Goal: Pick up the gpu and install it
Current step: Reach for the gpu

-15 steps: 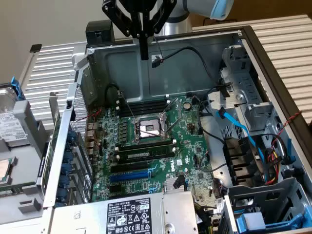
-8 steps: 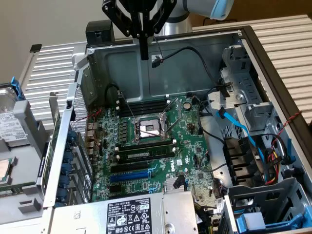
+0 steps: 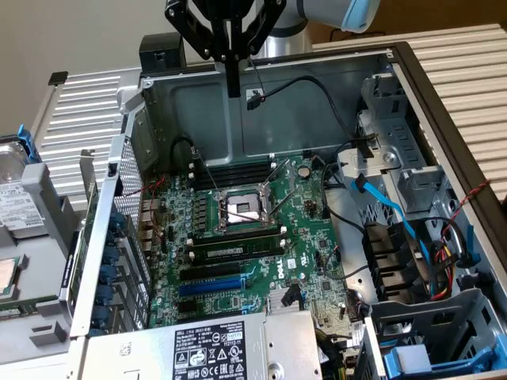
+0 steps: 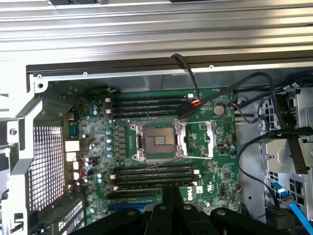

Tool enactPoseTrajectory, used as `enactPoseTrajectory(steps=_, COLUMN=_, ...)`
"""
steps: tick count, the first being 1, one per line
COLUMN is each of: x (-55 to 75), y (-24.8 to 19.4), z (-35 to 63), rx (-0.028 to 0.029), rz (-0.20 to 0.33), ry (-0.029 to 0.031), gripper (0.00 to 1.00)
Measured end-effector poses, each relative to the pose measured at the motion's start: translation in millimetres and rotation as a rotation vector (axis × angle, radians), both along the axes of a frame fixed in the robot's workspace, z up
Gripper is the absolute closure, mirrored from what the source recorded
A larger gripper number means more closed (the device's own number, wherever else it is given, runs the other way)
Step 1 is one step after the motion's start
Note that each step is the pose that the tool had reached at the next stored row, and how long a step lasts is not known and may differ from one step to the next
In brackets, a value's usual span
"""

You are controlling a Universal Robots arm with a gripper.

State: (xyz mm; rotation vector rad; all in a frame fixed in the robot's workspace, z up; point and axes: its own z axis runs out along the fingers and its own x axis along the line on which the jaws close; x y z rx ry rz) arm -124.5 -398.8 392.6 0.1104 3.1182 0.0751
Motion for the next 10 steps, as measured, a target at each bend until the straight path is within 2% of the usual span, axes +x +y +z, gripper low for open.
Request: enactPoseTrajectory(steps=10, x=-43.8, y=0.0, z=3.3, rx=-0.0001, rz=0.0, ry=-0.0005, gripper=0.89)
